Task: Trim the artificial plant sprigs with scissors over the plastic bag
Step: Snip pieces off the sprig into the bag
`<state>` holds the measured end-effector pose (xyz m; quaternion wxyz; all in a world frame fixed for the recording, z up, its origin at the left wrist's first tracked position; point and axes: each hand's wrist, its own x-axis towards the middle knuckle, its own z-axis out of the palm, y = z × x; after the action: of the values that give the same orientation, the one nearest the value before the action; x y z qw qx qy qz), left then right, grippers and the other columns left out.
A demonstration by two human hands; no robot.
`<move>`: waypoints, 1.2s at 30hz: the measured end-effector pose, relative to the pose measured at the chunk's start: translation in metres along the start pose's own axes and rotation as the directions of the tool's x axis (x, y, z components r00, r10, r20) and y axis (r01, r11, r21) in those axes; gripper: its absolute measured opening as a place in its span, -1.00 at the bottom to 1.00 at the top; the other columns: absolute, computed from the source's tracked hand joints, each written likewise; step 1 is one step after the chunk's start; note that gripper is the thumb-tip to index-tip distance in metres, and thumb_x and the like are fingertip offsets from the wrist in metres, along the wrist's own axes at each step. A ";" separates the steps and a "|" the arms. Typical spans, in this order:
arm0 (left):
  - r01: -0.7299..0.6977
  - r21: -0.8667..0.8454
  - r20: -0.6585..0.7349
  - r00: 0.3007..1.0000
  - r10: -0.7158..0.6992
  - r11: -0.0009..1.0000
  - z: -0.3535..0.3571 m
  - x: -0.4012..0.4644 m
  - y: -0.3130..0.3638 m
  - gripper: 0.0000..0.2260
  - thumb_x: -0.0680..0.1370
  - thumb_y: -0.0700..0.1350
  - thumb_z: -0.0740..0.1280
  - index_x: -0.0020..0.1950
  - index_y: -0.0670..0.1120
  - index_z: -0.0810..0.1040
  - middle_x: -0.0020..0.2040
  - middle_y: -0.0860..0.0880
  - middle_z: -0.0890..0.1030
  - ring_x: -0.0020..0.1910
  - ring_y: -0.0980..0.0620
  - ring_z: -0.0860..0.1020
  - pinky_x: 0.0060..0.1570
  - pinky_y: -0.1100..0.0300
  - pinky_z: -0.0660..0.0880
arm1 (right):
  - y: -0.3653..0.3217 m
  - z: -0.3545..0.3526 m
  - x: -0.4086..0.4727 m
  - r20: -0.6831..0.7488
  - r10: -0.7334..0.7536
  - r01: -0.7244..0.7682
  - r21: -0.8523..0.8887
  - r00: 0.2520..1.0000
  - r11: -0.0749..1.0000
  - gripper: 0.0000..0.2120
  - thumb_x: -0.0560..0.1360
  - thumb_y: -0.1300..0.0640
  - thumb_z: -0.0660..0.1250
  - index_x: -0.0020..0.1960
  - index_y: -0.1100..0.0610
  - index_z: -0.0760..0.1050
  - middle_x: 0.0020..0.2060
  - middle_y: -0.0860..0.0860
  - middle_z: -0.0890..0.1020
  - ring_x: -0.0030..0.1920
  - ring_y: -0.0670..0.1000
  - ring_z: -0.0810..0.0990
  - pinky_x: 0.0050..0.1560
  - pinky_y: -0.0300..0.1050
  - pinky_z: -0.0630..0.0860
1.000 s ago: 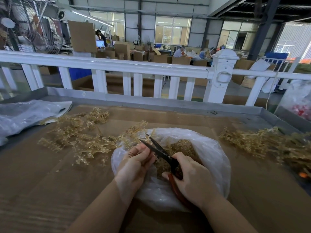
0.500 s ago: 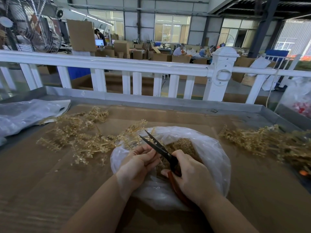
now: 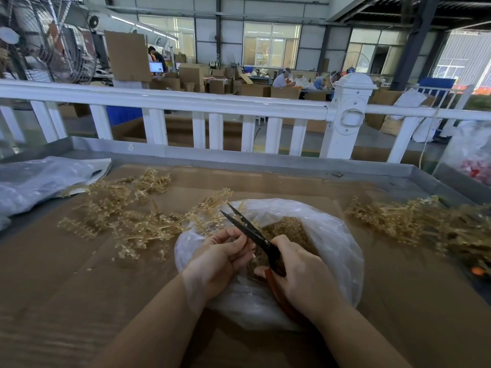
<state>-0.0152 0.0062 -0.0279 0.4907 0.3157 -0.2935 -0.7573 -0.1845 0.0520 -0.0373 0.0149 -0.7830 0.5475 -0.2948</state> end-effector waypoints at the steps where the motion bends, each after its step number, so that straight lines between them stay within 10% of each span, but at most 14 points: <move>1: 0.000 -0.001 -0.007 1.000 0.000 1.000 0.000 0.000 0.000 -0.68 0.45 -0.42 0.26 -0.40 -0.11 0.61 -0.28 -0.13 0.67 -0.33 0.03 0.66 -0.38 0.22 0.58 | 0.000 0.000 0.000 0.004 -0.001 0.001 -0.002 1.000 1.000 -0.58 0.50 -0.27 0.21 0.19 0.00 0.37 -0.09 -0.07 0.57 -0.14 -0.10 0.56 -0.12 -0.22 0.52; 11: -0.206 -0.154 -0.273 0.949 0.159 0.966 0.005 0.006 -0.001 -0.81 0.56 -0.40 0.20 -0.17 -0.18 0.47 -0.38 -0.09 0.61 -0.40 0.06 0.64 -0.36 0.23 0.61 | -0.001 -0.003 -0.005 -0.104 0.054 -0.052 0.021 0.993 0.998 -0.54 0.41 -0.35 0.17 0.14 -0.05 0.42 -0.09 -0.17 0.55 -0.09 -0.17 0.52 -0.10 -0.32 0.48; 23: -0.279 0.015 -0.214 0.937 0.275 0.960 0.006 0.001 0.020 -0.81 0.55 -0.42 0.20 -0.16 -0.17 0.45 -0.37 -0.04 0.61 -0.35 0.05 0.65 -0.23 0.10 0.64 | -0.002 -0.004 -0.005 -0.032 0.059 -0.059 0.010 0.998 0.998 -0.57 0.41 -0.33 0.24 0.15 -0.11 0.40 -0.06 -0.18 0.54 -0.07 -0.16 0.51 -0.08 -0.29 0.46; 36: -0.264 -0.190 -0.252 0.944 0.213 0.945 0.001 0.000 0.014 -0.74 0.51 -0.49 0.19 -0.01 -0.14 0.44 -0.24 -0.15 0.56 -0.31 0.02 0.64 -0.39 0.22 0.59 | -0.004 -0.005 -0.003 -0.018 0.023 -0.023 -0.002 1.000 1.000 -0.62 0.43 -0.25 0.31 0.12 -0.04 0.44 -0.12 -0.14 0.58 -0.14 -0.13 0.55 -0.13 -0.29 0.48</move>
<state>-0.0084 0.0019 -0.0168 0.6418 0.3056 -0.1854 -0.6785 -0.1839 0.0576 -0.0334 0.0123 -0.7740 0.5569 -0.3010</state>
